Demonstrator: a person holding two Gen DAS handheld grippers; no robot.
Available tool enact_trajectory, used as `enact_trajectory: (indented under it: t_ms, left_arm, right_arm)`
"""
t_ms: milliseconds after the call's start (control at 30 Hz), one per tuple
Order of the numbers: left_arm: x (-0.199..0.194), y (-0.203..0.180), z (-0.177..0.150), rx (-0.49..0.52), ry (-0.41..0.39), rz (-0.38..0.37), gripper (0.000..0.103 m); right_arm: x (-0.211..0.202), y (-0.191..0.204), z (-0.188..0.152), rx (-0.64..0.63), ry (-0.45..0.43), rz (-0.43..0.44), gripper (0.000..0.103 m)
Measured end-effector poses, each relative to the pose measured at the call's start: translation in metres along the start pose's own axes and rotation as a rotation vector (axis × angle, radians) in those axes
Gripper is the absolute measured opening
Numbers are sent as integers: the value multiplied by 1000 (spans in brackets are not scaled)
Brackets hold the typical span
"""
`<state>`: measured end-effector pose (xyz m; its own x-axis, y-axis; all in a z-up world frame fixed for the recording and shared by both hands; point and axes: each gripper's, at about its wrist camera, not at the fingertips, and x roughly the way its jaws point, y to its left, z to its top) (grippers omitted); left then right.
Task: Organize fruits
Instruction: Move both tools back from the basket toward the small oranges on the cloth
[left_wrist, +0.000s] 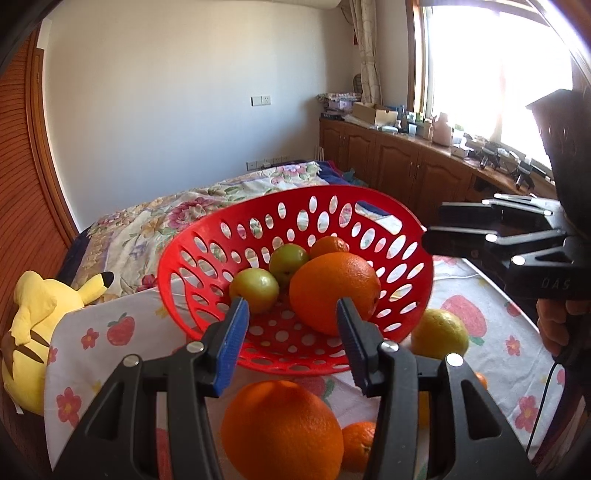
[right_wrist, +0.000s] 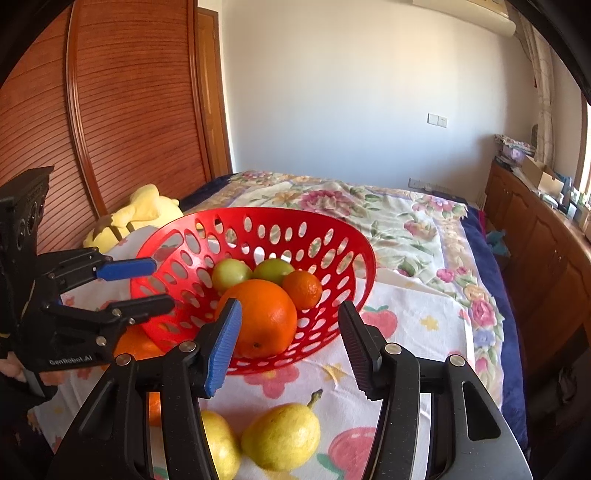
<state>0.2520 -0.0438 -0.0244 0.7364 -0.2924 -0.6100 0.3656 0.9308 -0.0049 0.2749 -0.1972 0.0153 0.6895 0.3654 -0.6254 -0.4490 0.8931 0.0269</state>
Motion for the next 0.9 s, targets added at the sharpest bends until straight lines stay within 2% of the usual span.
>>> enact_trajectory:
  t_ms: [233, 600, 900]
  left_arm:
    - [-30, 0, -13, -20, -31, -5, 50]
    - [-70, -6, -52, -48, -42, -3, 51]
    - [-78, -21, -85, -43, -37, -6, 51]
  right_arm:
    - [-18, 6, -15, 37, -8, 3, 56]
    - [-46, 19, -55, 82, -12, -31, 57]
    - [-57, 28, -86, 105, -4, -48, 57]
